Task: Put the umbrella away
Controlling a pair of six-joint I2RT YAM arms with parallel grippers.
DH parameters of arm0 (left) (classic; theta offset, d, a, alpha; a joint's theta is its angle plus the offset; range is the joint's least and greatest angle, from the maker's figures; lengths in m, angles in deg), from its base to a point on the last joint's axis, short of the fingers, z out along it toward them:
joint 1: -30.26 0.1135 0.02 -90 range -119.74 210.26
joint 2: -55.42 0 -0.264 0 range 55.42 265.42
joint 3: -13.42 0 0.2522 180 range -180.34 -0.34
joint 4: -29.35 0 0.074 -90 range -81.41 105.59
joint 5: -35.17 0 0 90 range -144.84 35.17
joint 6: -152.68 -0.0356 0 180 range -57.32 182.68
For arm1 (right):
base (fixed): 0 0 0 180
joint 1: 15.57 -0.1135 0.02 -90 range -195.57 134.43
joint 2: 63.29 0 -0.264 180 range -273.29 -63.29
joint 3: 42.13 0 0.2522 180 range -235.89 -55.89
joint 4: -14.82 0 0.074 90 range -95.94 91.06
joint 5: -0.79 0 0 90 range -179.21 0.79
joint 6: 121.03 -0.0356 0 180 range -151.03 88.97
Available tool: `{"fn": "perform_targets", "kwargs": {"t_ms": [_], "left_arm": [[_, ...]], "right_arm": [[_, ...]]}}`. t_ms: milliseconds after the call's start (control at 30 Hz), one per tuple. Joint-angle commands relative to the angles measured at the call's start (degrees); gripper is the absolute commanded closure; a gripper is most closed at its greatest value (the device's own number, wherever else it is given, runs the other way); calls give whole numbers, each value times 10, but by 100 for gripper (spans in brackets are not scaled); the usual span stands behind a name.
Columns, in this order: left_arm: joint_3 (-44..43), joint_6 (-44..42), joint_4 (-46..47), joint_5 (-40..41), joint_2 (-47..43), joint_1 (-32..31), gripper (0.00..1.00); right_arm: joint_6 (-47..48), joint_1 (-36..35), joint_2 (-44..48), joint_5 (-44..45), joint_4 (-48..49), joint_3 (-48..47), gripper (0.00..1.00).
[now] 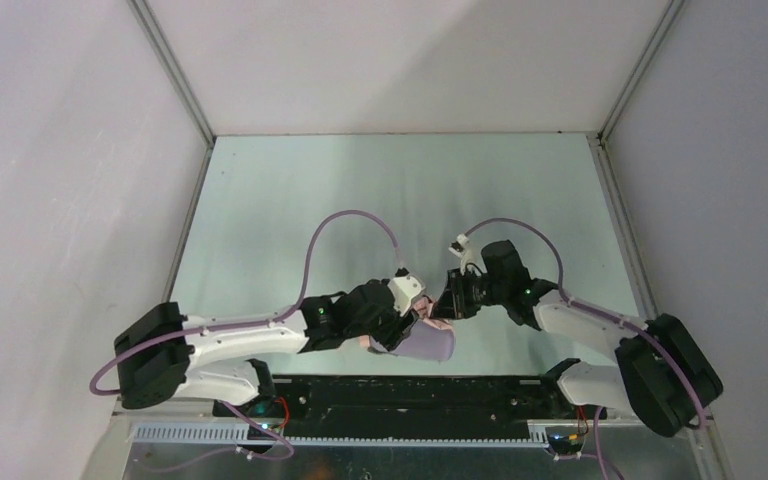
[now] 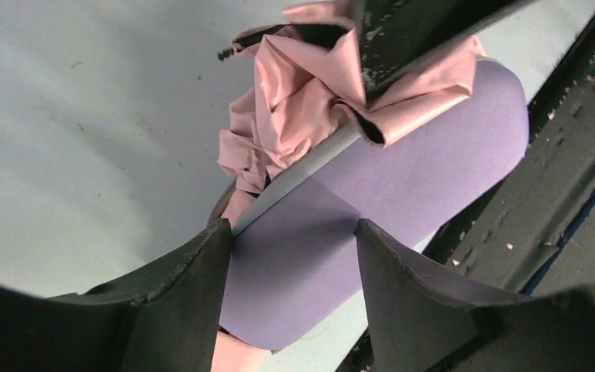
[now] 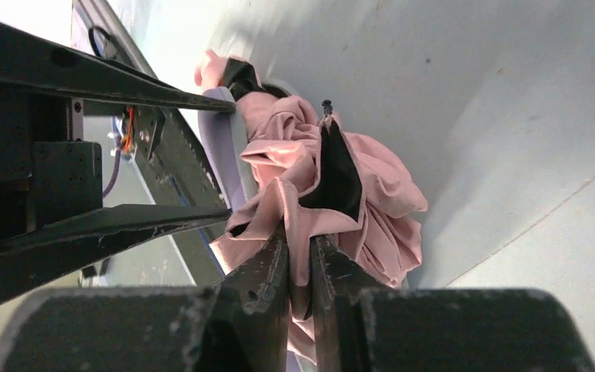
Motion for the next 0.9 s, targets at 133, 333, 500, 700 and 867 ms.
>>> {"fn": "perform_targets", "kwargs": {"t_ms": [133,333,500,700,867], "left_arm": [[68,65,15,92,-87,-93,31],[58,124,-70,121,-153,-95,29],[63,159,-77,97,-173,-98,29],[35,200,-127,25,-171,-100,36],[3,263,-201,59,-159,-100,32]], "right_arm": [[49,-27,-67,-72,-29,-33,85],[61,-37,-86,-69,-30,-41,87],[69,-36,-92,-70,-30,-42,87],[76,-31,-85,-72,-43,-44,90],[75,-30,-86,-73,-40,-44,90]]}}
